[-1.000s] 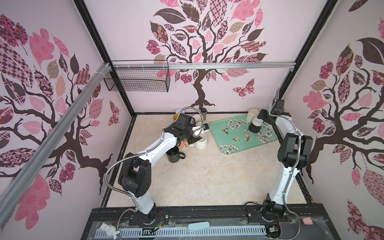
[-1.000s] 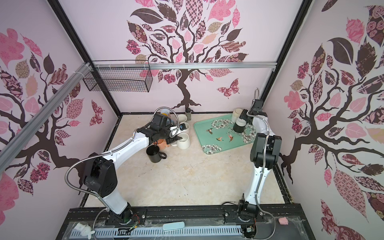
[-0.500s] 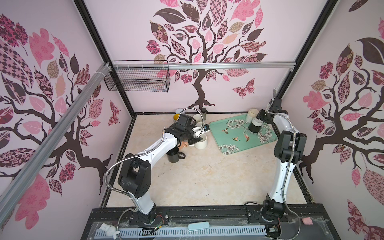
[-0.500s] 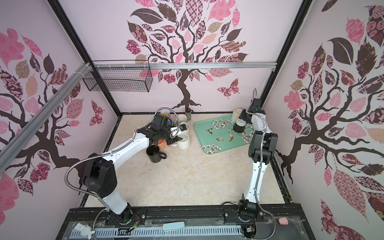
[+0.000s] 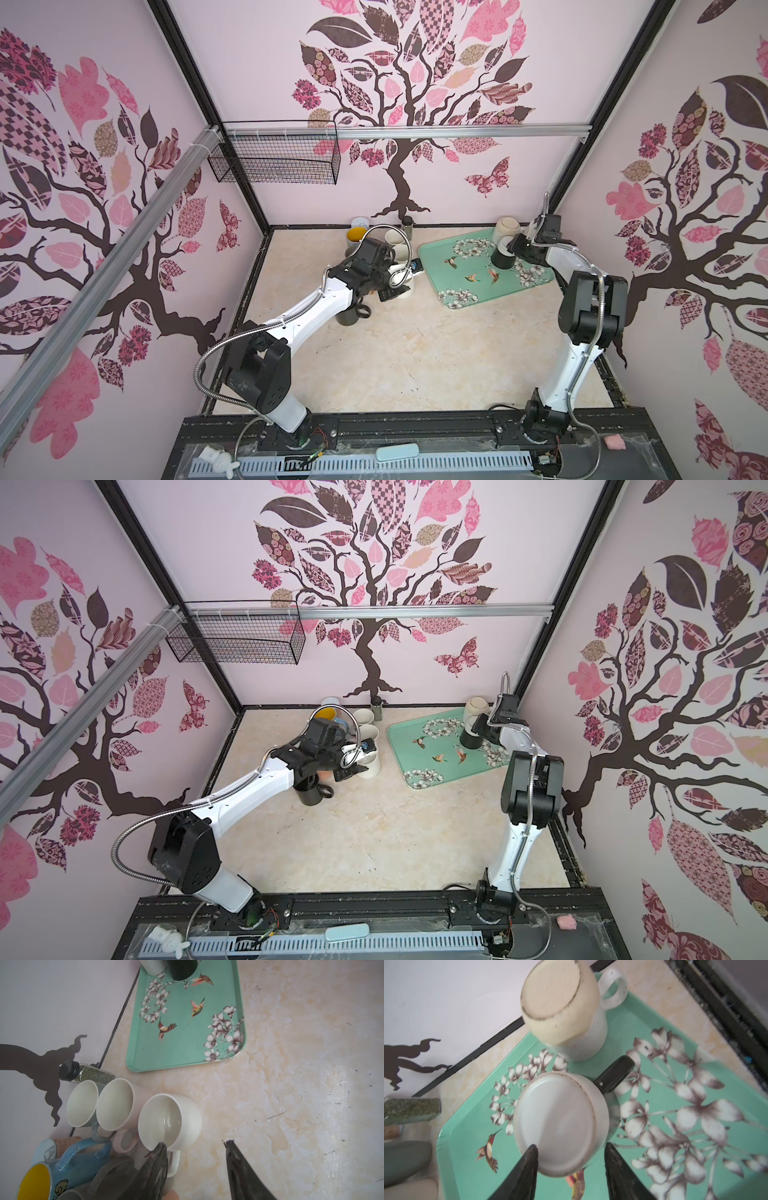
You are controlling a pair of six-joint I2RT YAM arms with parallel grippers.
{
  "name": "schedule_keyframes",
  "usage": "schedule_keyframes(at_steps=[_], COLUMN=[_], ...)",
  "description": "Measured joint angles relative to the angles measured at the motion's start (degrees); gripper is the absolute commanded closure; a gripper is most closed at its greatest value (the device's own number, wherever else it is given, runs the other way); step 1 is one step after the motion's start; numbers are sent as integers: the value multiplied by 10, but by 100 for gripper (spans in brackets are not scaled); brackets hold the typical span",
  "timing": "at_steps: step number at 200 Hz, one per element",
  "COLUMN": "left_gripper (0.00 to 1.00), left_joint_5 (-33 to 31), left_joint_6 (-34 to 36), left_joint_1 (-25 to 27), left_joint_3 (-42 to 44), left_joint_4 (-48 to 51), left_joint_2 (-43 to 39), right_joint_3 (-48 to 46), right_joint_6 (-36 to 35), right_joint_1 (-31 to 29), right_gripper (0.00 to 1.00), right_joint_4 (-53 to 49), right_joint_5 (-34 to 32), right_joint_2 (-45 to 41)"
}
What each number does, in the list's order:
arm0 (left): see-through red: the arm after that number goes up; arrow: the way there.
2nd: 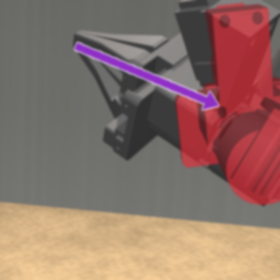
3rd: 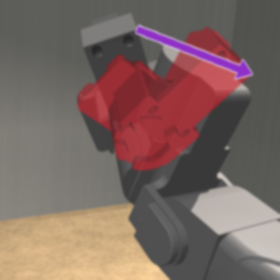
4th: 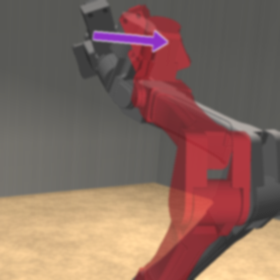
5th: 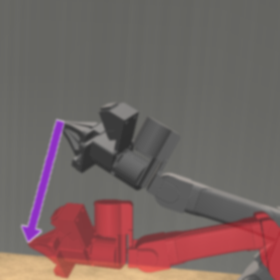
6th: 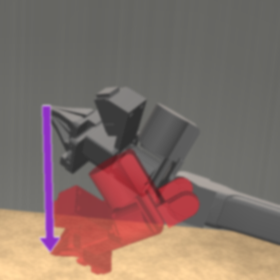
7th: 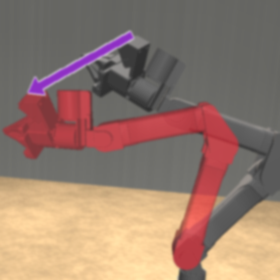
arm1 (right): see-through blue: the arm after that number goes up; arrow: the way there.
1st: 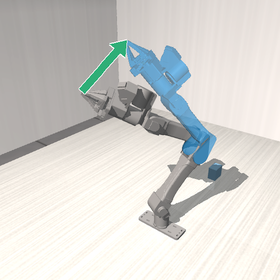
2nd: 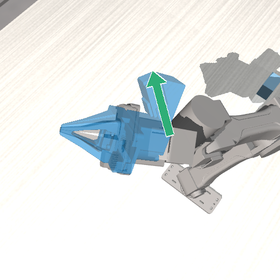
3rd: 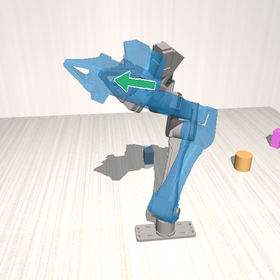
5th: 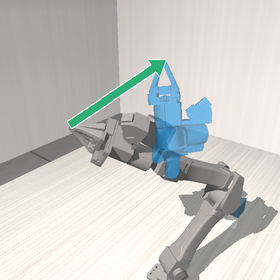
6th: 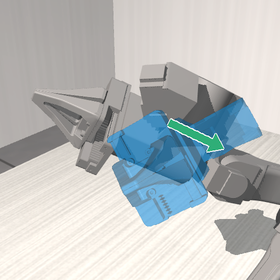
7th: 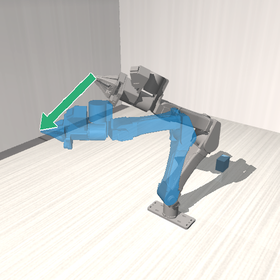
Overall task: Turn the mug right side up
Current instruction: 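Draw the open left gripper back while the right gripper grasps the black mug's handle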
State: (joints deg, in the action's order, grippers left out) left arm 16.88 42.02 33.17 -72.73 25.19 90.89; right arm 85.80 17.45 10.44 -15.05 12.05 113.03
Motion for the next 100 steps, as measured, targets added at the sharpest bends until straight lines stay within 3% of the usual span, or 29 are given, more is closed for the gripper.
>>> schedule_keyframes(at_steps=[44, 75, 100], left_gripper=[52, 52, 52], left_joint_5=[-21, -37, -42], left_joint_6=[-14, -20, -29], left_joint_1=[62, 98, 114], left_joint_3=[25, 26, 26], left_joint_4=[-2, 0, 0], left_joint_2=[-19, -19, -19], right_joint_3=[-68, -50, 1], right_joint_6=[14, 12, 2], right_joint_1=[-44, -48, -31], right_gripper=[41, 36, 37], right_joint_4=[14, -2, -20], right_joint_5=[35, 39, 39], right_joint_2=[-47, -47, -46])
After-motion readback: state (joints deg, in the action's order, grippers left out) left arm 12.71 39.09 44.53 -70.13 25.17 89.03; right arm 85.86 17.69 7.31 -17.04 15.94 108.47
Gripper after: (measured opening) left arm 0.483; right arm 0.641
